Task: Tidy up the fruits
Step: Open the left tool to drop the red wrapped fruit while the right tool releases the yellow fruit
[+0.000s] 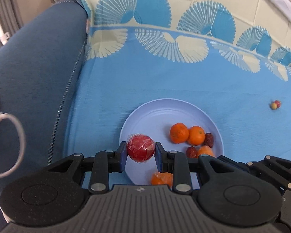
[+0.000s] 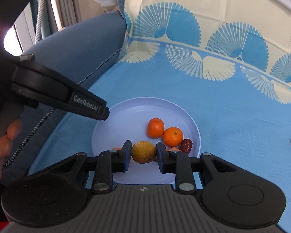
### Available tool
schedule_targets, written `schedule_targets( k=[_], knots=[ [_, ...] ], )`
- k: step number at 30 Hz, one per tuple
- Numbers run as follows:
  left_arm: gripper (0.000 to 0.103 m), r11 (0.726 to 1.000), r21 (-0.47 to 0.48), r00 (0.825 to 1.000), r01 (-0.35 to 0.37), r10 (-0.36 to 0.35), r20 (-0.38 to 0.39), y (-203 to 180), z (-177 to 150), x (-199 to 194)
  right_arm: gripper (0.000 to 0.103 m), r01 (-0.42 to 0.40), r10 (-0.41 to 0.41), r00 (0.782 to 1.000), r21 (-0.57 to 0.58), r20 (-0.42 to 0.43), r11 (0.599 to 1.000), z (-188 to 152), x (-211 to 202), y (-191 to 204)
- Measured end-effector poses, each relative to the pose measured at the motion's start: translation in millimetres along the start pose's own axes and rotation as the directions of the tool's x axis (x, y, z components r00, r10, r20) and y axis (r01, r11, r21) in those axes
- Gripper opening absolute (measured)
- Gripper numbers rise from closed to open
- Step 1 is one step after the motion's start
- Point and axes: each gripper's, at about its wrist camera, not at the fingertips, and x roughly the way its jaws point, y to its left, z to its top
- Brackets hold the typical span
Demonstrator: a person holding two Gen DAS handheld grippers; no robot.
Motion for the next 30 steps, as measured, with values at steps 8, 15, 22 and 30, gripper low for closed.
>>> schedule_targets(
  k=[8, 15, 22, 30],
  knots=[
    [0.033, 1.0, 0.016, 0.999, -0.008, 0.008, -0.039, 2, 6, 44, 0.029, -0.007, 0.007, 0.999, -0.017, -0.047, 1.0, -2, 43, -6],
    [0.033, 0.999, 0.038, 0.998, -0.022, 0.024, -0.051, 0, 11, 66, 0.029, -0.019, 0.017, 0.998, -0.027, -0.062, 0.999, -1, 64, -7],
    [0.066, 0.998, 0.051, 0.999, 0.035, -0.033, -0.034, -1, 13, 68, 0.054, -0.037, 0.033, 0.997, -0.052, -0.071, 0.998, 3, 73, -8],
    [0.103, 0.993, 0.114, 0.998, 0.013, -0.02, 0.055, -15, -4, 22, 0.091, -0.013, 0.009, 0.997, -0.048, -0.078, 0.999, -2, 33, -9]
  ],
)
